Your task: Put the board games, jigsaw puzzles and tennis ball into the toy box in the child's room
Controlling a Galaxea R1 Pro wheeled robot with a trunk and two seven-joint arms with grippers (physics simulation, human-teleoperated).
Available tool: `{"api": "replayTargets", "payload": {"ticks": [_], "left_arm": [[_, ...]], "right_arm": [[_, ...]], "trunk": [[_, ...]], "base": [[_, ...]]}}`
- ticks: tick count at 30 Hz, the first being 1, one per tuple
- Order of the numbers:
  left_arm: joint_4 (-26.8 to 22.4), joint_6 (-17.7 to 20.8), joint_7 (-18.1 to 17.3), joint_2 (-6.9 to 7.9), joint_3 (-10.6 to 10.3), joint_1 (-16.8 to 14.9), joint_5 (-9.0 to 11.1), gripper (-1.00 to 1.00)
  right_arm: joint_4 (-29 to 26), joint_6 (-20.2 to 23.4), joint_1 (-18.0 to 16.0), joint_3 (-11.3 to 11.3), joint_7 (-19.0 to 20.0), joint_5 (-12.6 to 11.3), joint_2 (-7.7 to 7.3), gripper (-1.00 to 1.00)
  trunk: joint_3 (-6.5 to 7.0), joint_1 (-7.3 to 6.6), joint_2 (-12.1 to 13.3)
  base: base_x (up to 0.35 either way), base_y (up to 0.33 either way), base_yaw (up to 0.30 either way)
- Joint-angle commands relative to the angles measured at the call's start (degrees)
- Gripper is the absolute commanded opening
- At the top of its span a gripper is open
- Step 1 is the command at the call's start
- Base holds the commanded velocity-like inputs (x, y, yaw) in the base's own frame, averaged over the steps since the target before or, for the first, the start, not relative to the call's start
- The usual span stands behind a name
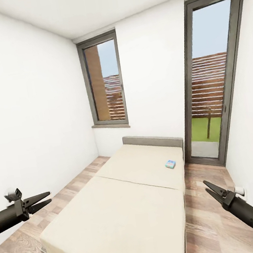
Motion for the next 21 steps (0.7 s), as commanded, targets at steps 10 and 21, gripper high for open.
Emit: {"api": "replayTargets", "payload": {"ticks": [10,21], "left_arm": [[0.05,0.20,-0.27,0.00,-0.01,-0.07,-0.15,1.00],[0.05,0.20,-0.34,0.00,-0.01,-0.07,-0.15,1.00]], "right_arm": [[-0.50,0.63,-0.07,0.48,-0.69,1.27,-0.02,1.00],[-0.58,0.75,-0.08,0.57,-0.80,1.33,-0.02,1.00]], "trunk": [[-0.65,0.02,-0.04],[-1.51,0.02,-0.04]], "base": [[0.000,-0.136,0.218],[0.000,-0.127,0.174]]}}
